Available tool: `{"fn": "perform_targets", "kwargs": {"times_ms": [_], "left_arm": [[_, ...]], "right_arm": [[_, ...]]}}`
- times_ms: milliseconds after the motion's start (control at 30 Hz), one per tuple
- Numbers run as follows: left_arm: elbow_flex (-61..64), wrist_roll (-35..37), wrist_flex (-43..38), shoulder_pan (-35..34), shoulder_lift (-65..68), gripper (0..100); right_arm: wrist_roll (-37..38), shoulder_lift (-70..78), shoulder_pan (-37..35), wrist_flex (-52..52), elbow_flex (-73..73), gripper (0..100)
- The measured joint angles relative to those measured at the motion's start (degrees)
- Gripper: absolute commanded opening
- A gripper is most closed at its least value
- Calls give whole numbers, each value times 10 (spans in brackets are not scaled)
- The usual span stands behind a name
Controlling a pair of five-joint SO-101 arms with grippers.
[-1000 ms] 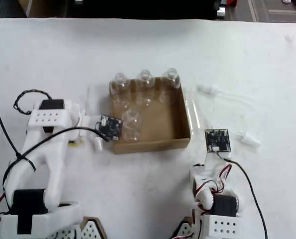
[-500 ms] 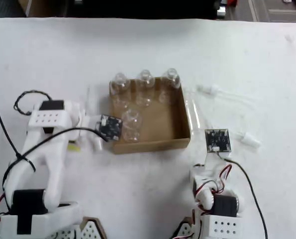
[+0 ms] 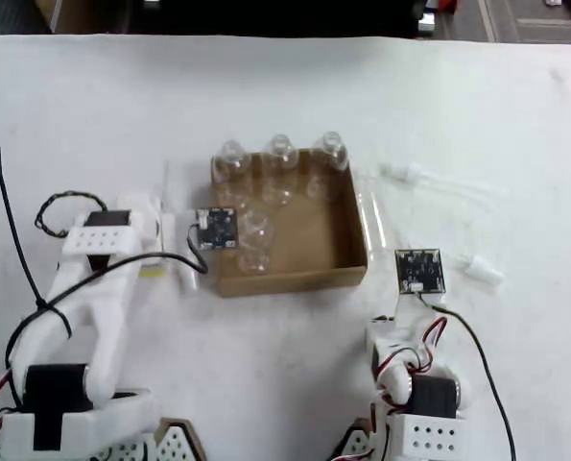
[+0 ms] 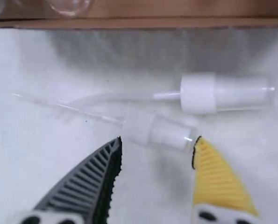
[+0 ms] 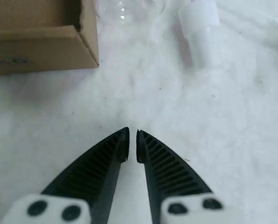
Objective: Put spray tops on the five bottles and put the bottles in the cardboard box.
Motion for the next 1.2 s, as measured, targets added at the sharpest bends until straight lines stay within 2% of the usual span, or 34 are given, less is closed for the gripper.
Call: {"fn": "perform_targets", "kwargs": {"times_ms": [300,467,633,700,967,1200], "left_arm": [[2,4,-1,4,0,253],[2,6,-40,11,2,253],[-7,-4,-48,11,53,253],[-34,-26,-33,10,79,253],[-175,-25,78,11,181,246],[-191,-24,107,11,199,150]], "right_arm": [[0,0,0,0,0,17],[0,0,0,0,0,17],[0,0,0,0,0,17],[0,0,0,0,0,17],[0,0,0,0,0,17],[0,0,0,0,0,17]]}}
